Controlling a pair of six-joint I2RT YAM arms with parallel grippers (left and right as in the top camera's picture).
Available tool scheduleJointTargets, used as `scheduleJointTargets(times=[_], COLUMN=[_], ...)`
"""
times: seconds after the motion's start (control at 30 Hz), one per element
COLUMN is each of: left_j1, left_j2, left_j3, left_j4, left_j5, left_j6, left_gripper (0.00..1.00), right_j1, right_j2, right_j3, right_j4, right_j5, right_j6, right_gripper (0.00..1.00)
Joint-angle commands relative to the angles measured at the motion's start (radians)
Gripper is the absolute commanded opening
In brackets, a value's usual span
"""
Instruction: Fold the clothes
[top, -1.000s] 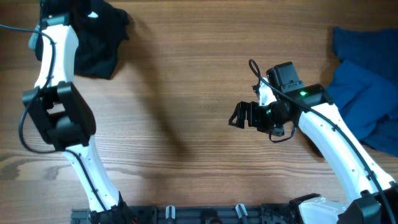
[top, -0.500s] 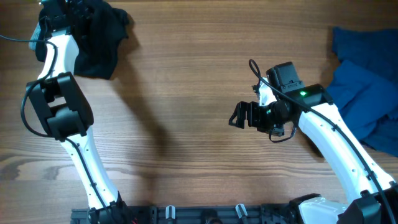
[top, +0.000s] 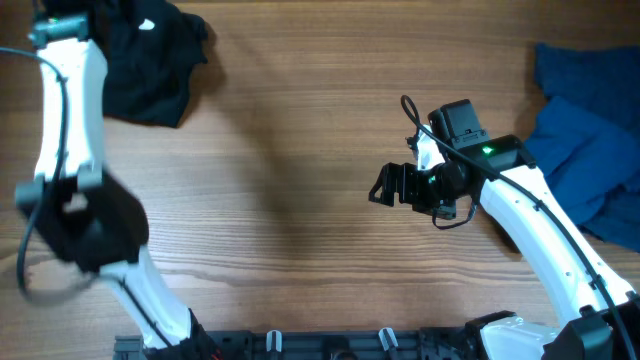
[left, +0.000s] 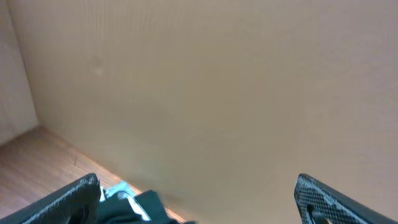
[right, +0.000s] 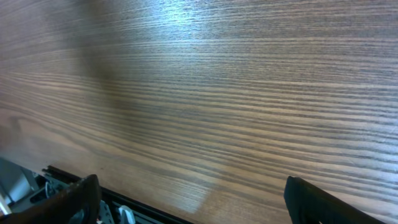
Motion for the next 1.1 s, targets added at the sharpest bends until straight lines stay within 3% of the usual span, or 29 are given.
scheduleJointTargets(times=[0.0,0.17,0.23,0.33,0.43,0.57,0.7,1.07], left_j1=[-0.028,-0.037,-0.037,-0.037,-0.042,-0.078,-0.147,-0.224], left_j2=[-0.19,-0.373,-0.48,-0.57,-0.641,-0.712,-0.805,-1.076], left_j3=[0.008,0.008,0.008,0.008,0.008,0.008,0.008,0.008], left_j4=[-0.186,-0.459,-0.623,-0.811,-1.014,-1.194,-1.241,-1.396], left_j5=[0.063,0.321,0.518,0.63,0.643,0.643,0.643,0.657], left_j6=[-0.02,-0.02,-0.02,-0.019,0.0,0.111,0.203,0.196], left_gripper=[1.0,1.0,1.0,1.0,1.0,1.0,1.0,1.0], right_j1=[0.003,0.003,0.003,0.003,0.003,0.003,0.003,0.003], right_j2=[-0.035,-0.147,-0.269,-0.407,-0.537,-0.689,-0.822,-1.011], right_j3=[-0.002,-0.002,-0.002,-0.002,-0.002,-0.002,-0.002,-0.002], right_j4=[-0.017,-0.076,-0.122,-0.169,-0.229,-0.299,-0.328,-0.326], right_j5=[-0.049,-0.076,-0.076,-0.076,-0.076,-0.076,-0.076,0.023], right_j6=[0.029,0.028,0.029,0.029,0.055,0.094,0.121,0.251], right_gripper=[0.92,0.91,0.92,0.93,0.94,0.95,0.94,0.9])
